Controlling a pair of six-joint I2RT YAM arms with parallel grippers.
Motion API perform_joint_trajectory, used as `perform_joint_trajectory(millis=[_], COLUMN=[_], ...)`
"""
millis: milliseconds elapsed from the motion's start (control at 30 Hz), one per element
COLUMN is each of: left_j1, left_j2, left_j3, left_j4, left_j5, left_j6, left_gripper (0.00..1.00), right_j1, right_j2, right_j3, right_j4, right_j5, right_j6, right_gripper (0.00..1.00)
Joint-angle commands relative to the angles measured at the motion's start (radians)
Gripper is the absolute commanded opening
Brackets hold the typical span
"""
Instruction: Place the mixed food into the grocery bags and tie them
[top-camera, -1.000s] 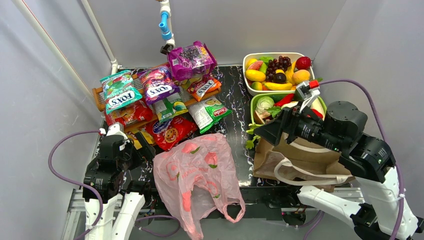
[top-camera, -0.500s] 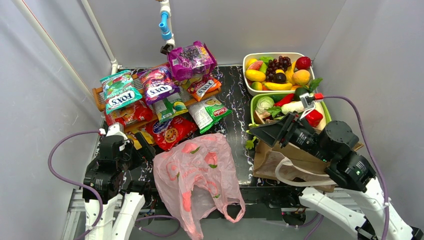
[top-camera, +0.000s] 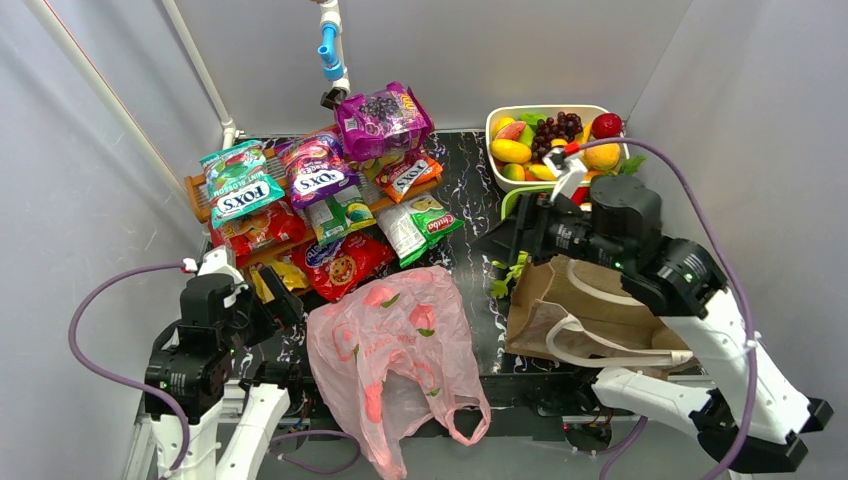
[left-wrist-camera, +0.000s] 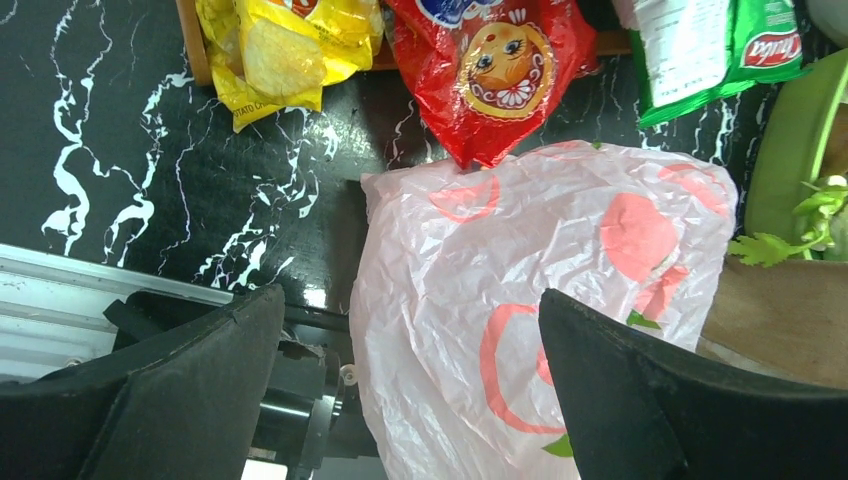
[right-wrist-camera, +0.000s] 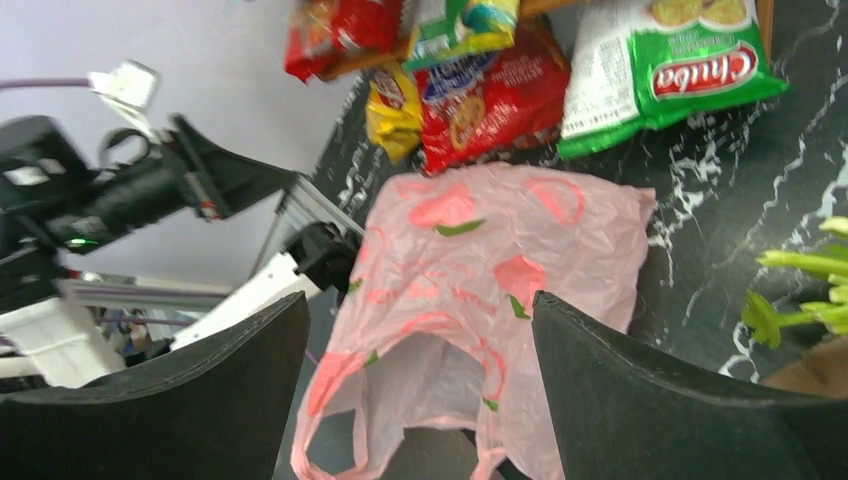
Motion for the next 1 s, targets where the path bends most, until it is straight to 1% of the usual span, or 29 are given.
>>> perform_joint_trajectory(millis=[0,100,200,300,367,500,667,767,867,967], left_j1=[-0.004,-0.004,-0.005,-0.004,-0.006,-0.007,-0.007,-0.011,-0.020,-0.047], left_j2=[0.043,0.065,0.080,0.112,0.130,0.141,0.151,0.170,0.201,0.234], left_j3=[0.080,0.086,0.093,0.122,0.136,0.108,0.037,0.012,0.006,0.006], left_j4=[-0.100,-0.106,-0.110,-0.114,-0.108,-0.074,-0.042,-0.039,-0.049,-0.059], left_j5=[0.068,0.151,0.174,0.219,0.255,0.307,0.361,0.358,0.331,0.295], left_j6=[0.044,0.051,0.041,0.036,0.036,0.033,0.030,0.030,0.033,0.020], left_gripper=[0.99,1.00,1.00,0.99,0.94,0.92,0.89,0.88,0.88,0.88], right_j1=[0.014,0.078,0.165,0.223,0.262,0.318,0.362,0.369,0.369,0.369], right_j2=[0.078,0.157,0.203,0.211,0.204,0.167,0.163,0.198,0.233,0.274], right_j3=[0.047,0.089,0.100,0.073,0.050,-0.018,-0.118,-0.152,-0.153,-0.137], right_j4=[-0.110,-0.175,-0.206,-0.202,-0.205,-0.184,-0.126,-0.125,-0.168,-0.287], right_j5=[-0.027,0.039,0.106,0.130,0.148,0.185,0.261,0.338,0.441,0.584], right_j6=[-0.094,-0.139,-0.171,-0.190,-0.201,-0.212,-0.087,0.001,0.038,0.087], right_gripper=[0.88,0.88,0.87,0.86,0.86,0.87,0.88,0.87,0.87,0.89])
